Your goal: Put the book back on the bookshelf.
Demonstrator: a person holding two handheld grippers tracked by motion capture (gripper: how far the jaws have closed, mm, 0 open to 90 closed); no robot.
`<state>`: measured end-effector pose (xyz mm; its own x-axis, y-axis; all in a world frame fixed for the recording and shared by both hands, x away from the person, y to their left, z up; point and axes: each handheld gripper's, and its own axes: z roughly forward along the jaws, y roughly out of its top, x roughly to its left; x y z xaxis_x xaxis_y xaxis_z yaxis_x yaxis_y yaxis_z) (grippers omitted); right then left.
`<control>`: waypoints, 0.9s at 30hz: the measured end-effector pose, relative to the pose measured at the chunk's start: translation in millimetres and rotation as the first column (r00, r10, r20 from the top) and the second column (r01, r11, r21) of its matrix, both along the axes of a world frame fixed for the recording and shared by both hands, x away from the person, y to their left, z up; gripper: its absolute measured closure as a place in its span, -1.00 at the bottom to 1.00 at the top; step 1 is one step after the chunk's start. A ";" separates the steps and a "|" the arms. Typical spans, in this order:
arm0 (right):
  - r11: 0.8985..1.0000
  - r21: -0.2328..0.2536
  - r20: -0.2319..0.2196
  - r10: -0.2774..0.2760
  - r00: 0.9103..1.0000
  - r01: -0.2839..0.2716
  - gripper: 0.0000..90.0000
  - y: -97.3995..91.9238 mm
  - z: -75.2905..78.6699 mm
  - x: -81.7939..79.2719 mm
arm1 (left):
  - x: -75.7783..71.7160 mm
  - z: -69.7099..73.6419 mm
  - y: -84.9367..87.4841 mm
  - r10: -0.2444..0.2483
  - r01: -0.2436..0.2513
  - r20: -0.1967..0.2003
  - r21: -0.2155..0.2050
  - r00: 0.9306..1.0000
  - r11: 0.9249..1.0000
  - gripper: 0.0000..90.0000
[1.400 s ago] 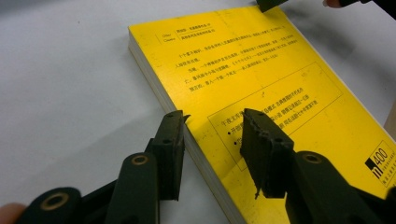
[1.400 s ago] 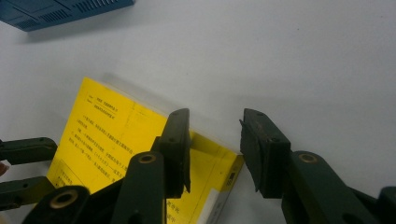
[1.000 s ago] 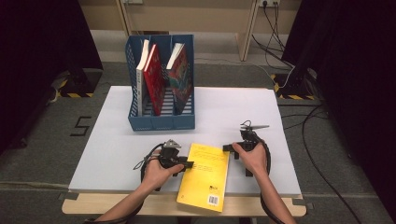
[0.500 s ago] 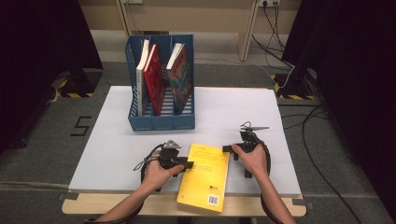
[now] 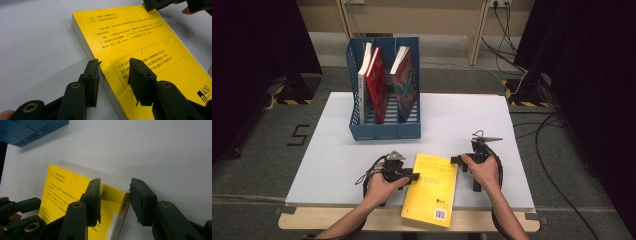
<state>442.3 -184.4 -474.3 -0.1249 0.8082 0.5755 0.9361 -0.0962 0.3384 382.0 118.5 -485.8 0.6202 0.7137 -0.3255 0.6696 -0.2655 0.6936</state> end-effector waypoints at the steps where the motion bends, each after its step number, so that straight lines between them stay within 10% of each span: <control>1: 1.000 0.000 0.000 0.000 1.000 0.000 0.37 0.0 0.0 0.0 | 0.0 0.0 0.0 0.000 0.000 0.000 0.000 1.000 1.000 0.31; 27: 1.000 0.000 -0.013 -0.016 1.000 0.016 0.37 0.2 -0.8 -3.3 | -4.6 2.3 4.5 -0.026 0.026 -0.056 -0.006 0.998 1.000 0.25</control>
<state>439.0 -184.2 -475.1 -0.1047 0.8100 0.5770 0.9389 -0.1108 0.3259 377.4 123.0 -483.5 0.6191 0.6959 -0.3639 0.7004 -0.2798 0.6566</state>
